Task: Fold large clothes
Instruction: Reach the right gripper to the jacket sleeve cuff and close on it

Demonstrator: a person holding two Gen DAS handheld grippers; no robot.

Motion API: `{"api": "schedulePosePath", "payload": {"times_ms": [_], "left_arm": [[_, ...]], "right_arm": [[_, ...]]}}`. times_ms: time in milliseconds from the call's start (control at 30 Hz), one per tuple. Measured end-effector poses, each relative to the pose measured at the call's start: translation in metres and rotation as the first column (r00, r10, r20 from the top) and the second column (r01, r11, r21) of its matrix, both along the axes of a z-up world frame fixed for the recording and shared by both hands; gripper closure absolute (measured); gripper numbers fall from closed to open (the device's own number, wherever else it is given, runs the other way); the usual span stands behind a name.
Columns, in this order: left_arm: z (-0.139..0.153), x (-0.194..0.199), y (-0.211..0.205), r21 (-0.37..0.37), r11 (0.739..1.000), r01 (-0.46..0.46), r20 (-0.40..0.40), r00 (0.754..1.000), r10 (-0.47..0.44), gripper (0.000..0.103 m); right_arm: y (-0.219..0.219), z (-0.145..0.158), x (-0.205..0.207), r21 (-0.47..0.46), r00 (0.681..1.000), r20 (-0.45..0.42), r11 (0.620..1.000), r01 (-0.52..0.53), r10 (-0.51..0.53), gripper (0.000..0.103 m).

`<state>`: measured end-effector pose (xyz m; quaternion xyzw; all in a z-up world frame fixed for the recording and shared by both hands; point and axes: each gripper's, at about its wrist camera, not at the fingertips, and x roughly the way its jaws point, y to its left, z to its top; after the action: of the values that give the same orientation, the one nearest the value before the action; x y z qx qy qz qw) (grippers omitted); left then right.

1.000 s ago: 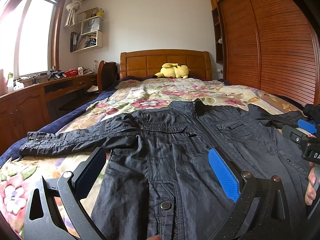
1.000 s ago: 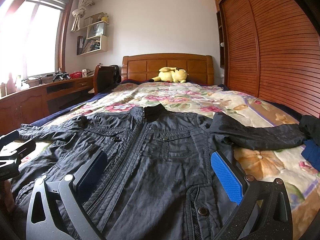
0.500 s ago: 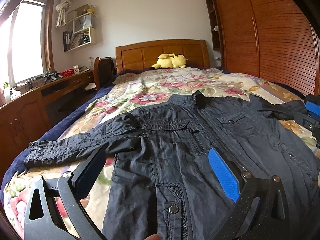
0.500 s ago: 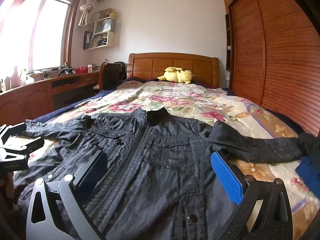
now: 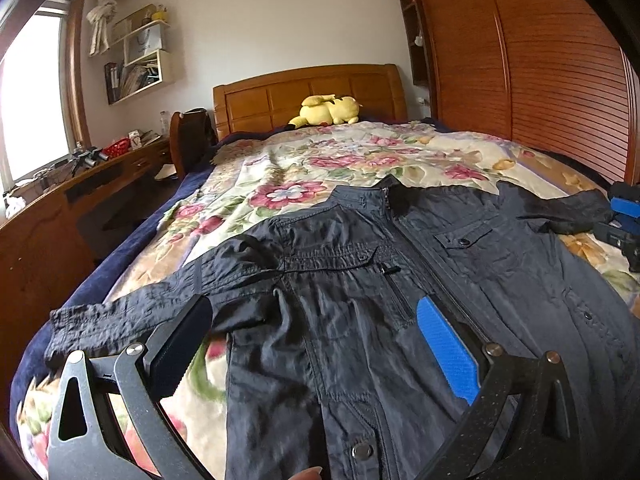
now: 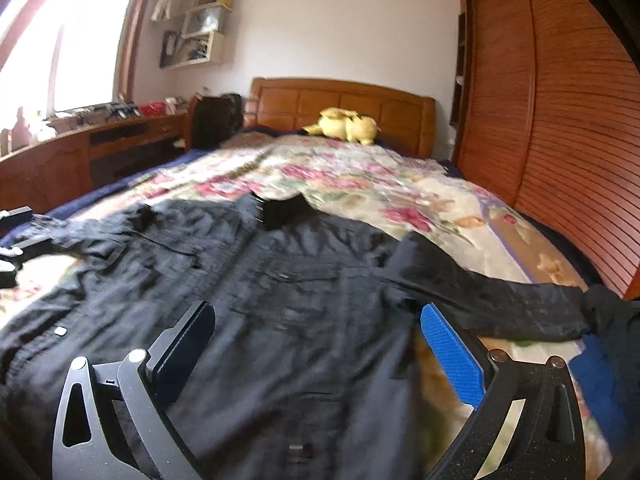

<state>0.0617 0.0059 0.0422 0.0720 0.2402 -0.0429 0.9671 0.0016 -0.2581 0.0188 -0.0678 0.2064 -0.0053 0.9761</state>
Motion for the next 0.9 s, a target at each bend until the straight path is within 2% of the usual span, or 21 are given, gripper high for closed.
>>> {"api": "schedulePosePath", "payload": {"times_ms": [267, 467, 667, 900], "left_arm": [[-0.017, 0.020, -0.018, -0.064, 0.995, 0.080, -0.084, 0.993, -0.086, 0.000], [-0.028, 0.025, -0.039, -0.039, 0.991, 0.130, -0.117, 0.984, -0.134, 0.000], [-0.041, 0.032, -0.055, -0.032, 0.988, 0.152, -0.160, 0.975, -0.156, 0.000], [-0.043, 0.035, -0.073, -0.005, 0.984, 0.176, -0.162, 0.971, -0.174, 0.000]], "right_arm": [[-0.073, -0.002, 0.039, -0.007, 0.983, -0.125, 0.991, 0.135, -0.134, 0.011], [-0.111, -0.008, 0.075, -0.097, 0.949, -0.208, 0.971, 0.220, -0.235, 0.014], [-0.143, -0.022, 0.113, -0.182, 0.905, -0.304, 0.951, 0.250, -0.297, 0.015], [-0.156, -0.030, 0.141, -0.210, 0.863, -0.384, 0.941, 0.265, -0.328, 0.016]]}}
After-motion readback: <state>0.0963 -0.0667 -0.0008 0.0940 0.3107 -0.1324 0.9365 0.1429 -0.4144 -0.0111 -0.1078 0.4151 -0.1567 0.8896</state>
